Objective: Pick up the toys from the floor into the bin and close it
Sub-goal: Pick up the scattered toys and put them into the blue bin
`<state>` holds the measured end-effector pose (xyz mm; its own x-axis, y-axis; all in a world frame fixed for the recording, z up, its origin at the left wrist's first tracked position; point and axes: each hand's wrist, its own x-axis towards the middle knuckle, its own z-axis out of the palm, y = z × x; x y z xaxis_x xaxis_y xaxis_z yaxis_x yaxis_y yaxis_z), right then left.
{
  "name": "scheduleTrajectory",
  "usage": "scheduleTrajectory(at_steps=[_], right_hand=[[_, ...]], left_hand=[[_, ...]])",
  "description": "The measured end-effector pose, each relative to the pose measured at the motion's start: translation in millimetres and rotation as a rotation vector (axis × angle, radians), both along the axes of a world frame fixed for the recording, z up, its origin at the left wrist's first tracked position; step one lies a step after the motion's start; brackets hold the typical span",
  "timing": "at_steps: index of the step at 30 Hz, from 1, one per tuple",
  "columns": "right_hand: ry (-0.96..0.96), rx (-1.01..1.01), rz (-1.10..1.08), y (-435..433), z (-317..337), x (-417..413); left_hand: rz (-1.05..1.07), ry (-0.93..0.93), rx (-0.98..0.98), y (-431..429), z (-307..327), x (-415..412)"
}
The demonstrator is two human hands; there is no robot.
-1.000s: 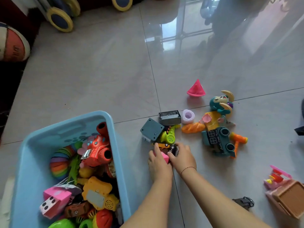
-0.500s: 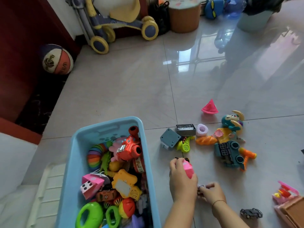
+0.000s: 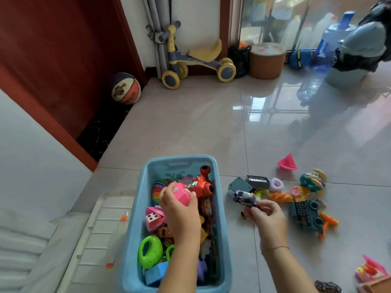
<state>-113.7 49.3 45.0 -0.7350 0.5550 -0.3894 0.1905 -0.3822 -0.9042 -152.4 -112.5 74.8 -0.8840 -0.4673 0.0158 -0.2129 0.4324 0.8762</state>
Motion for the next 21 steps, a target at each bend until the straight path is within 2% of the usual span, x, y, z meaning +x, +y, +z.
scheduleTrajectory(at_steps=[3, 6, 8, 10, 14, 17, 21], right_hand=[[0.104, 0.086, 0.237, -44.7, 32.9, -39.7], [0.055, 0.23, 0.412, -68.3, 39.9, -60.2], [0.027, 0.298, 0.396, -65.0, 30.0, -60.0], [-0.023, 0.367, 0.286, -46.6, 8.2, -49.7], [-0.236, 0.455, 0.129, 11.9, -51.9, -26.1], [-0.357, 0.493, 0.229, 52.4, -89.9, -26.8], [-0.416, 0.546, 0.401, 90.9, -125.9, -52.9]], left_hand=[[0.052, 0.028, -0.019, -26.8, 12.0, -18.8], [-0.024, -0.077, -0.105, -34.8, 14.1, -31.9], [-0.109, -0.144, -0.173, -27.2, 9.1, -30.7], [-0.223, -0.148, -0.185, -8.1, -0.8, -24.8], [-0.496, -0.133, -0.264, 57.7, -26.1, -9.8], [-0.694, -0.224, -0.33, 113.0, -59.8, -4.1], [-0.737, -0.471, -0.397, 154.4, -117.6, -17.9]])
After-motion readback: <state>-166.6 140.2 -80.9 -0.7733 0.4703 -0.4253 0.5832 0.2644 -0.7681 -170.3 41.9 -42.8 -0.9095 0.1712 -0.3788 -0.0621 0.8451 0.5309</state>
